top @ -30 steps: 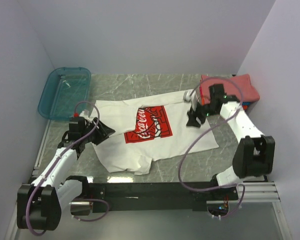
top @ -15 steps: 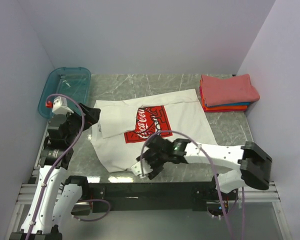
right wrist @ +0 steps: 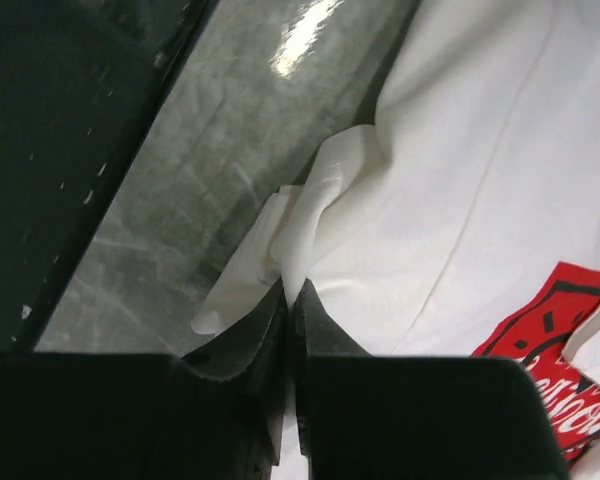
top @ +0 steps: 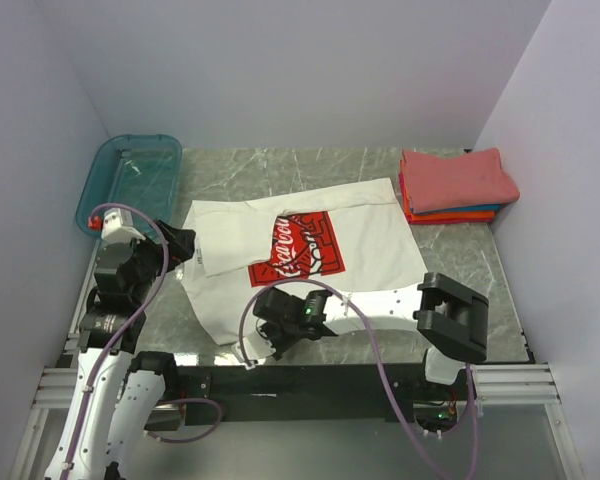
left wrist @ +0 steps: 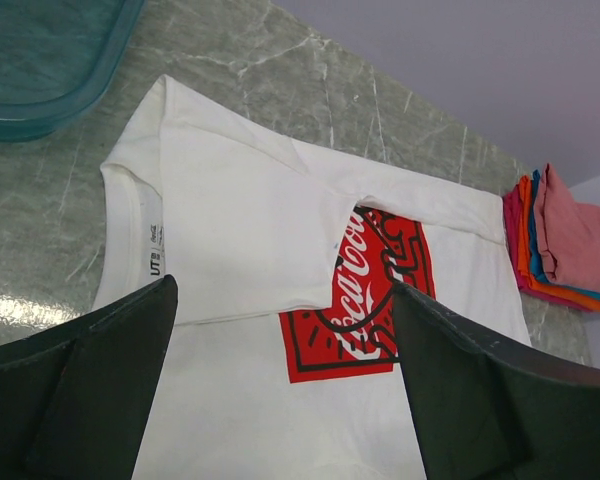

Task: Fold and stack the t-shirts
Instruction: Fold the tshirt

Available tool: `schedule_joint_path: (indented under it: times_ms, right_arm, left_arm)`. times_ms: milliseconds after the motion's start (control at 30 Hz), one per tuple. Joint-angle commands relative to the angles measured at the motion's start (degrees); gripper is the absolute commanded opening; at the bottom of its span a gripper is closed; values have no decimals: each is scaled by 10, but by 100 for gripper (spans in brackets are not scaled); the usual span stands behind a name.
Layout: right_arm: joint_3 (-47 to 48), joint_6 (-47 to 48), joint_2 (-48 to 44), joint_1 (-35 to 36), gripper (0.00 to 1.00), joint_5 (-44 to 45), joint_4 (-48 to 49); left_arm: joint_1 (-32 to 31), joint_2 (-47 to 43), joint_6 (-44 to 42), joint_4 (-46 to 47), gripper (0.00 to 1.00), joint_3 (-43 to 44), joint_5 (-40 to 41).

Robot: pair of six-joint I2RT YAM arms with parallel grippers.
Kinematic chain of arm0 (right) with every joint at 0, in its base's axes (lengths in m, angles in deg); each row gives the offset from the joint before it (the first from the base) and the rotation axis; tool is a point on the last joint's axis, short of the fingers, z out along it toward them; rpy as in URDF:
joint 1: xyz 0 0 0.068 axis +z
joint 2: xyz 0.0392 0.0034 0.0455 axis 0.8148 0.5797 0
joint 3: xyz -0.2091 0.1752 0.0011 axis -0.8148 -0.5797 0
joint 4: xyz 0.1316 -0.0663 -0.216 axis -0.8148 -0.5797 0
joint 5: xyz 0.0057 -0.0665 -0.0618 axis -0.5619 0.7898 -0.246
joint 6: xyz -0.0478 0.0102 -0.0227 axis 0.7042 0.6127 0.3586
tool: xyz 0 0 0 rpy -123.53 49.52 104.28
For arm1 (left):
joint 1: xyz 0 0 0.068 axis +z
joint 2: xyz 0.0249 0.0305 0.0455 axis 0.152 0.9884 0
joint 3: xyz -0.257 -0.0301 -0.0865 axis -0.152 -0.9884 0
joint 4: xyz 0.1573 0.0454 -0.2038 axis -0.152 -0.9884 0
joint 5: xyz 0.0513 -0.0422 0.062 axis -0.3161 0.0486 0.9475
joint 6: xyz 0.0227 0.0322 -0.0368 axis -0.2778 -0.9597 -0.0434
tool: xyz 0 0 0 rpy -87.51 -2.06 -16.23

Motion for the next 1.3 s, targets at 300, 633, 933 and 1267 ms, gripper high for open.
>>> schedule_joint_path:
  times_ms: [300, 633, 933, 1267]
  right_arm:
    - [146, -248, -27, -185, 11, -117, 34]
    - [148, -315, 0, -299, 60, -93, -9]
    - [111, -131, -57, -237, 60, -273, -42]
    - [85, -36, 12, -112, 60, -35, 76]
  left_arm:
    - [1, 3, -13, 14, 93, -3, -3]
    - [1, 9, -7, 23, 93, -8, -25]
    - [1, 51, 25, 31, 90, -31, -113]
    - [1, 24, 28, -7, 89, -14, -56]
